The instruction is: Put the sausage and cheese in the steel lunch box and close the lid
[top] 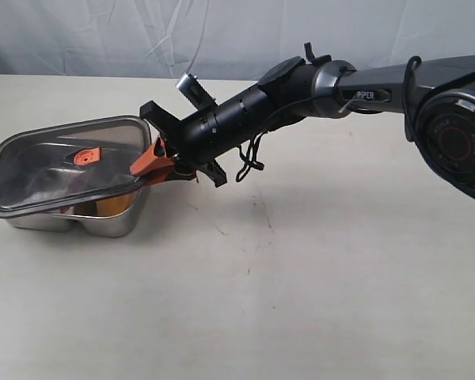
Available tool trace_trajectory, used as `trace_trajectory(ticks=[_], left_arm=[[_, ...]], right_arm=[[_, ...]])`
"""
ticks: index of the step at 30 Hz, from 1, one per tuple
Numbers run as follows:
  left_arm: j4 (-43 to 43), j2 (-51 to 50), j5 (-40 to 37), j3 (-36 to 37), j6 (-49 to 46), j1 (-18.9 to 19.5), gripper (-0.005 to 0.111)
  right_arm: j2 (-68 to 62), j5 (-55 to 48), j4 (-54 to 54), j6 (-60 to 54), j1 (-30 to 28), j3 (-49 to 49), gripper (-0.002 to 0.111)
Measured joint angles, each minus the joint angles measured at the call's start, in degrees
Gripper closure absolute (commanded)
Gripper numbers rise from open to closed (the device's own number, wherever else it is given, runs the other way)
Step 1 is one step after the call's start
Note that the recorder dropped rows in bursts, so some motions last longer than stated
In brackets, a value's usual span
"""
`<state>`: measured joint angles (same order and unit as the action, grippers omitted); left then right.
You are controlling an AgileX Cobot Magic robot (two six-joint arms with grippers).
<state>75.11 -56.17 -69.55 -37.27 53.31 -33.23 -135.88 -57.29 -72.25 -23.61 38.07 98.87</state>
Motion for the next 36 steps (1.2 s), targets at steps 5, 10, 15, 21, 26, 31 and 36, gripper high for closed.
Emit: trace_trajectory(ticks=[5,10,15,21,26,31,36], left_arm=[[0.0,0.0,0.0,0.0,0.0,0.0,0.052],[0.0,0.0,0.0,0.0,0.1,0.0,0.052],[1.0,0.0,0.0,0.0,0.2,0.0,0.052],[1.0,0.0,0.0,0.0,0.2,0.0,0.052],[1.7,0.0,0.0,0.0,0.2,0.0,0.052],[3.0,0.0,0.0,0.0,0.2,0.0,0.052],[3.5,1.1,0.0,0.0,0.2,0.0,0.052]], right_arm=[[0.0,-1.2,0.6,0.8,0.0,0.0,0.094],[0.0,-2.0,3.0,2.0,0.0,0.0,0.071],[0.0,-3.6,4.5,2.2,0.2,0.0,0.071],[0.0,-4.5,4.8,2.4,0.2,0.0,0.068],[0.0,-5.6,4.7,2.5,0.2,0.0,0.054],[0.0,-5.9,4.7,2.7,0.2,0.0,0.054],[2.0,-5.7,4.9,3.0,-1.7,0.0,0.054]])
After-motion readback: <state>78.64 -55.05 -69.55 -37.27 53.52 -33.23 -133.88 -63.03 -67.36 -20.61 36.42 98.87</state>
